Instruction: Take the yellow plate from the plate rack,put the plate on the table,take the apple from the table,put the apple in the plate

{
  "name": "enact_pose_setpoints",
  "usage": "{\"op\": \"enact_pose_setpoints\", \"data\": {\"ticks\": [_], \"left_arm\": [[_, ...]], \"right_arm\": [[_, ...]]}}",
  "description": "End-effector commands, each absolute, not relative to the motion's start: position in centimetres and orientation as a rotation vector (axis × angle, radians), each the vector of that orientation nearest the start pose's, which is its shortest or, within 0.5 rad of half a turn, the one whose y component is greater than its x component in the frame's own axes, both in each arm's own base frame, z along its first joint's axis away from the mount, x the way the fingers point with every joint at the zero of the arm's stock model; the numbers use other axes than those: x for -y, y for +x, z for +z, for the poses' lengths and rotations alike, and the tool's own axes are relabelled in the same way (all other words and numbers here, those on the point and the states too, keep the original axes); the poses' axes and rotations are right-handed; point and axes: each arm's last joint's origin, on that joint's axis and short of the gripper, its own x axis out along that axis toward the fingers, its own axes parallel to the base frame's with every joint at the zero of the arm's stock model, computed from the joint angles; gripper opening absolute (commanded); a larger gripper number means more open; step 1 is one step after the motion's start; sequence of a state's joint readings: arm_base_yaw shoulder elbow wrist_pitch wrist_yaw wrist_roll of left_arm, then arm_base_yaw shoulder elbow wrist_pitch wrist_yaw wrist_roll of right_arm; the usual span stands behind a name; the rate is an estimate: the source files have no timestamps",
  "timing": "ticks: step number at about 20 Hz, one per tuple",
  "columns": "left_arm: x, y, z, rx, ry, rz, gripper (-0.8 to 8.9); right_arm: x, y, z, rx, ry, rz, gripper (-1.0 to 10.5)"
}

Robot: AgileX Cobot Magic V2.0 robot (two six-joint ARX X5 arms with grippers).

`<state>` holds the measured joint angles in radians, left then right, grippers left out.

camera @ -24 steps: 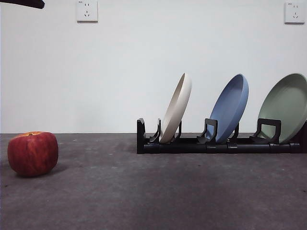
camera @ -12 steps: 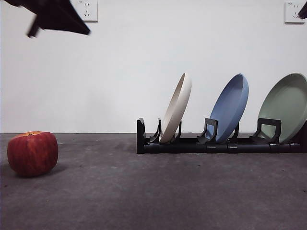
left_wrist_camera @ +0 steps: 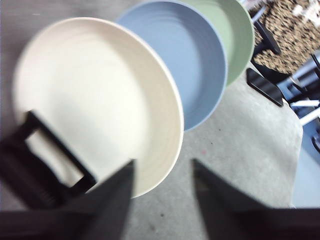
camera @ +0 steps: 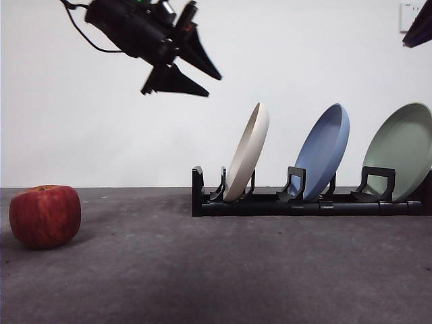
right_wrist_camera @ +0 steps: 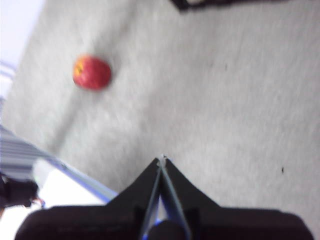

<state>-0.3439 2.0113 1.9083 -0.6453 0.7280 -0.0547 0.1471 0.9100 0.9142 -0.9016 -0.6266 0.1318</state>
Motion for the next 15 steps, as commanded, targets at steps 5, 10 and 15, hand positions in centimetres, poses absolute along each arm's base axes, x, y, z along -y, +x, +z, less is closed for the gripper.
{"op": "enact_pose_setpoints", "data": {"ticks": [5,10,15], "left_arm": [[20.4,41.3,29.7,-0.824,-0.128,-1.049,5.65],[22.0,40.8,29.8,-0.768,-0.033,-1.044,6.64],[23.9,40.9,28.5,-0.759,0.017,-0.986,6.59]], "right_arm": [[-5.3,15.3,29.9,-0.984,0.262,0.69,0.0],[-5.5,15.2,29.8,-0.995,0.259,0.702,0.0],[-5.5,15.1,29.8,-1.008,0.26,0.698,0.0]]}}
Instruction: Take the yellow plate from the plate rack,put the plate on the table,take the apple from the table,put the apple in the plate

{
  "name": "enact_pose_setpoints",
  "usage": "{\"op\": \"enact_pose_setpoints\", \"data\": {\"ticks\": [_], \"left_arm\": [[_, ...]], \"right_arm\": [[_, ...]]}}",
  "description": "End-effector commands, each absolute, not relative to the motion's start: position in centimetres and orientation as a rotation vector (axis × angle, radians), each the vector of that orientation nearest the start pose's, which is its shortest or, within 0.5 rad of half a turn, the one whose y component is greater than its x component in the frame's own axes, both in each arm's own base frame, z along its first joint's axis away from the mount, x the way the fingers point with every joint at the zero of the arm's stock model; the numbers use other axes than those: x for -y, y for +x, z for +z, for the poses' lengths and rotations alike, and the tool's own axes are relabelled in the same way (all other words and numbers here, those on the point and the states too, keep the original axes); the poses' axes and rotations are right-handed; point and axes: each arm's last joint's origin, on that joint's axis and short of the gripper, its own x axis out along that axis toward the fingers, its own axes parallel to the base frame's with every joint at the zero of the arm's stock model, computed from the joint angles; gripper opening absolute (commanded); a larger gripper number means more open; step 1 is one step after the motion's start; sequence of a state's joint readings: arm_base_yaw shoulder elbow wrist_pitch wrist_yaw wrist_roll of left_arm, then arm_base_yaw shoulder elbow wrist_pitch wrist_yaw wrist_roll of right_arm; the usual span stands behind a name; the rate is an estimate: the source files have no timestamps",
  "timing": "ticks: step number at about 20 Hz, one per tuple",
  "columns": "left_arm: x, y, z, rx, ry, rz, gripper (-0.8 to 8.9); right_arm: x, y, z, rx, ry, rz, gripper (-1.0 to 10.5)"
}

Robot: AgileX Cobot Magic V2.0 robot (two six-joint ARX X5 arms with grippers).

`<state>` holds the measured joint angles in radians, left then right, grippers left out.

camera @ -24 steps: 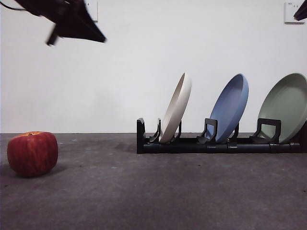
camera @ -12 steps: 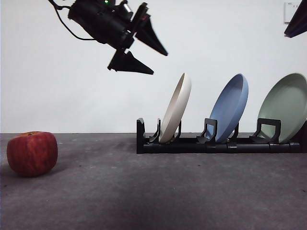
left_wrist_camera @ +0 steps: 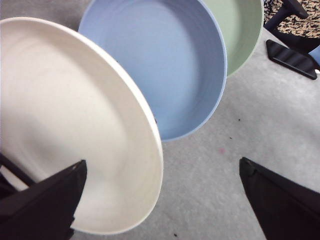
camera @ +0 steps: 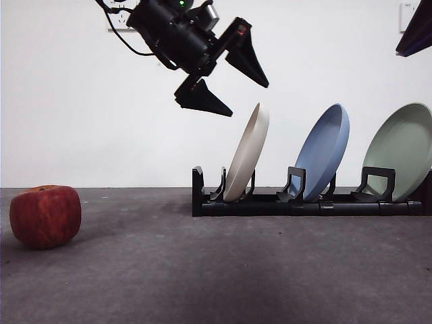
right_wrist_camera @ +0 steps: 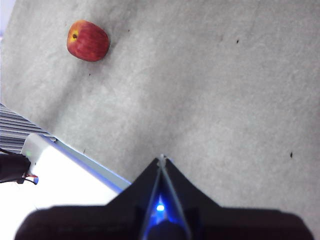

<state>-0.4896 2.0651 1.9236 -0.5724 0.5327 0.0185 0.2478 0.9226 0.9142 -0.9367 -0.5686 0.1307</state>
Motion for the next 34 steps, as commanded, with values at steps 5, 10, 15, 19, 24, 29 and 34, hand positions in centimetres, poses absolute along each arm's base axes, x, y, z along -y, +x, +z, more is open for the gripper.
{"op": "enact_pose_setpoints", "data": {"ticks": [5,10,15,19,24,29,34], "left_arm": [[24.9,41.1,27.5,-0.748,0.021,-0.999,5.86],[25.0,41.3,27.5,-0.725,0.024,-1.0,4.32],[25.2,41.7,26.5,-0.747,0.024,-0.995,3.3],[25.8,41.6,25.8,-0.754,0.027,-1.01,2.09],[26.5,41.8,25.4,-0.735,0.014,-1.014,0.21],[26.6,42.0,25.5,-0.718,-0.006,-1.003,-0.05],[26.4,42.3,27.1,-0.694,-0.05,-1.03,-0.06]], "right_arm": [[-5.4,15.1,29.7,-1.016,0.255,0.683,0.0],[-5.4,15.2,29.7,-1.007,0.238,0.654,0.0],[-5.4,15.2,29.7,-1.008,0.238,0.654,0.0],[-5.4,15.2,29.7,-1.008,0.238,0.654,0.0],[-5.4,15.2,29.7,-1.009,0.238,0.654,0.0],[-5.4,15.2,29.7,-1.011,0.237,0.654,0.0],[-5.4,15.2,29.7,-1.008,0.225,0.661,0.0]]}}
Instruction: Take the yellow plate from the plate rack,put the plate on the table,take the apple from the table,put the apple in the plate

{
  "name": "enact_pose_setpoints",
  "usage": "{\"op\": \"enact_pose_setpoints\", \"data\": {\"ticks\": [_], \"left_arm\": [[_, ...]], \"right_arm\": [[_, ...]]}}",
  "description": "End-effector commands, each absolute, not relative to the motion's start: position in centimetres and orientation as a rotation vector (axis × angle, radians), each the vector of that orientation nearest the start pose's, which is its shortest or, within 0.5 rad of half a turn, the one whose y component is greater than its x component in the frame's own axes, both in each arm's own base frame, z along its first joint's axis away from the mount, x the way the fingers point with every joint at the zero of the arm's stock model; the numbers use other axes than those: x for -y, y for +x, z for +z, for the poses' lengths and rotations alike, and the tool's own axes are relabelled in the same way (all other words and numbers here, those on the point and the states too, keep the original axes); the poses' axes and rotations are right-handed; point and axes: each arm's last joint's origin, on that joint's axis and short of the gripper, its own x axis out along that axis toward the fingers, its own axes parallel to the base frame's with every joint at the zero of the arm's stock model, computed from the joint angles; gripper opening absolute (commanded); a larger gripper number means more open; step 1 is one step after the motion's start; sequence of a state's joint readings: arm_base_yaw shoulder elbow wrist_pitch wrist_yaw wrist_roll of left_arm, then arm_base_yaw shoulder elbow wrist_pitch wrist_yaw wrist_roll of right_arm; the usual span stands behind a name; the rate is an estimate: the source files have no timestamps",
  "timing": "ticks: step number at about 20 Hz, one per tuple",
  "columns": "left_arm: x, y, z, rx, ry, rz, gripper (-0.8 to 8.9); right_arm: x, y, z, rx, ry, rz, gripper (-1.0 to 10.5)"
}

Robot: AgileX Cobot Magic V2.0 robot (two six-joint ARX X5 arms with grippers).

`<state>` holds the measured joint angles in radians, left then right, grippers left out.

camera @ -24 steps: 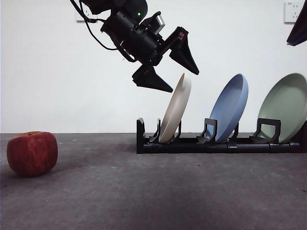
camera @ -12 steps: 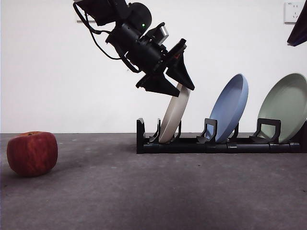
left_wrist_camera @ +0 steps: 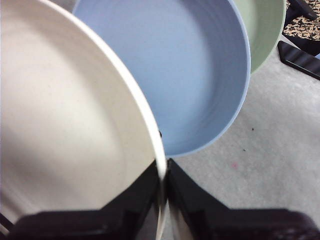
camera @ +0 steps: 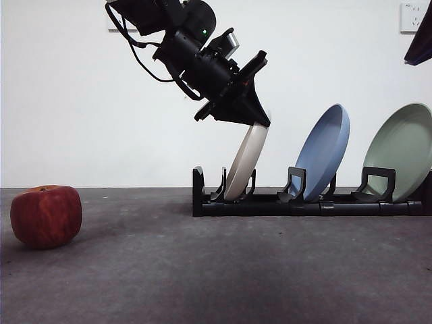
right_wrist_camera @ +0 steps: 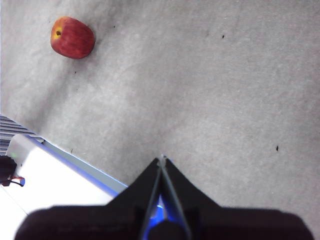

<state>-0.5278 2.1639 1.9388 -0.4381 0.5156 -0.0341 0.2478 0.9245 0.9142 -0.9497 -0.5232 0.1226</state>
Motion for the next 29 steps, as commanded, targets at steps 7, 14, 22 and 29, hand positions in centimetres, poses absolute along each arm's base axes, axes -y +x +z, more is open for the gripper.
{"op": "enact_pose_setpoints", "data": {"ticks": [7,14,22,29], "left_arm": [[25.3,41.8,34.4,-0.585,-0.089,-1.069,-0.06],[24.4,36.6,39.1,-0.643,-0.022,-1.127,-0.06],[24.9,29.2,42.8,-0.676,0.184,-1.134,-0.06],[24.9,25.4,42.5,-0.834,0.387,-1.006,-0.06]], "right_arm": [[-5.3,15.1,29.6,-1.01,0.225,0.661,0.0],[-5.4,15.3,29.7,-0.993,0.224,0.664,0.0],[-5.5,15.4,30.0,-0.95,0.205,0.712,0.0],[-6.1,14.8,30.7,-0.855,0.144,0.822,-0.1]]}}
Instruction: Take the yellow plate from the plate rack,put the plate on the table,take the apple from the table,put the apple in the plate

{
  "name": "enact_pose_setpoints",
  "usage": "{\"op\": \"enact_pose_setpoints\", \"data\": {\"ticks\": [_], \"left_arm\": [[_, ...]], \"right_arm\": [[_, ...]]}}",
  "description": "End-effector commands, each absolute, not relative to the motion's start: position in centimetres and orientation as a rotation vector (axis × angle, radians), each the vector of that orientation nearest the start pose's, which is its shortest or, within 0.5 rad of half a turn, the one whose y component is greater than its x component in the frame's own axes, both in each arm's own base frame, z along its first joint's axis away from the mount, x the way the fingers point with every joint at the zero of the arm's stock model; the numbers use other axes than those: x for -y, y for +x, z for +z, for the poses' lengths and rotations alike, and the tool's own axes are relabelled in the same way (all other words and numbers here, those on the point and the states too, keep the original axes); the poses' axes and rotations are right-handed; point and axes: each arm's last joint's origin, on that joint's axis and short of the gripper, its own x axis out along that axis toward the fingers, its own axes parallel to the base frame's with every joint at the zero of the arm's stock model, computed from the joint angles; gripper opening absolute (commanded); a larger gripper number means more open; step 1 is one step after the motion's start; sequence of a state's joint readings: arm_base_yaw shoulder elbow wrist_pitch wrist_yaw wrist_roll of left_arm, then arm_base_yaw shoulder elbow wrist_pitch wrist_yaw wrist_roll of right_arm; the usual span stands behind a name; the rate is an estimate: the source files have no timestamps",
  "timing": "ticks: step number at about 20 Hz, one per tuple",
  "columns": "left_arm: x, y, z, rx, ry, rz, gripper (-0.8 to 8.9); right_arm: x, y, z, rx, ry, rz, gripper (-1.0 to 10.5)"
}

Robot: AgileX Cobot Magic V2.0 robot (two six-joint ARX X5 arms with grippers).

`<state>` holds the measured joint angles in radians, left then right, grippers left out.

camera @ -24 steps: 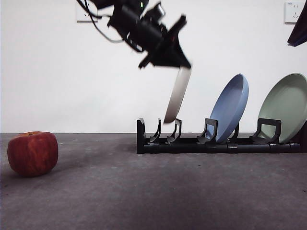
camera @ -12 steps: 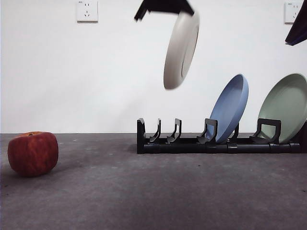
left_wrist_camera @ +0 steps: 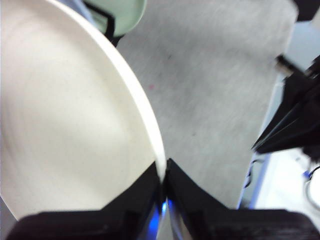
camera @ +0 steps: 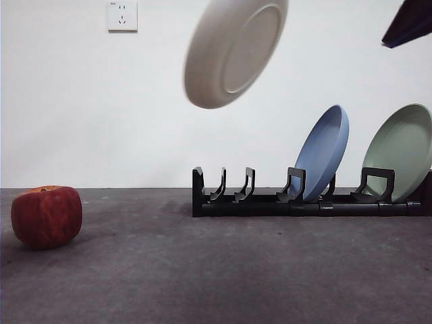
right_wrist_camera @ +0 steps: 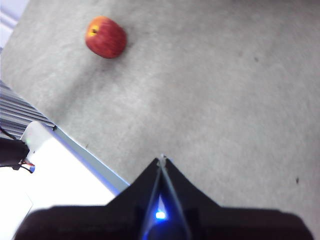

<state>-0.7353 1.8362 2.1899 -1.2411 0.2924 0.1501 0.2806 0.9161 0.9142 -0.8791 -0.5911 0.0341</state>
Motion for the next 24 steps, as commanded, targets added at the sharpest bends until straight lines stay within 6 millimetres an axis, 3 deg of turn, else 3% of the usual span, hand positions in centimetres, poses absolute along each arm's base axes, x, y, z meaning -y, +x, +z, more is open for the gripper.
{"op": "enact_pose_setpoints", "data": {"ticks": [1,4,6,11,15,18,22,24], "left_arm": [[25.2,24.8,42.3,-0.853,0.427,-0.988,-0.06],[27.2,22.5,41.5,-0.877,0.505,-1.018,-0.06],[28.9,20.6,39.9,-0.904,0.62,-0.982,-0.06],[32.9,16.0,31.5,-0.976,0.83,-0.929,-0.06],[32.8,14.1,25.9,-0.993,0.986,-0.731,-0.06],[32.4,12.6,22.5,-1.013,1.055,-0.717,-0.06],[31.3,11.5,19.2,-1.024,1.151,-0.692,-0.07],[31.0,11.3,18.6,-1.026,1.179,-0.701,-0.06]], "right_arm": [[-5.9,14.4,31.2,-0.813,0.138,0.826,-0.1],[-5.3,12.4,32.5,-0.716,0.12,0.799,-0.1],[-4.8,11.0,32.8,-0.694,0.116,0.779,-0.1],[-4.1,8.7,33.2,-0.683,0.151,0.769,-0.1],[-3.9,7.9,33.1,-0.695,0.154,0.766,-0.1],[-3.9,7.8,33.0,-0.707,0.155,0.765,-0.1],[-3.9,7.8,33.0,-0.709,0.153,0.766,-0.1],[-3.9,7.8,33.0,-0.709,0.153,0.766,-0.1]]}}
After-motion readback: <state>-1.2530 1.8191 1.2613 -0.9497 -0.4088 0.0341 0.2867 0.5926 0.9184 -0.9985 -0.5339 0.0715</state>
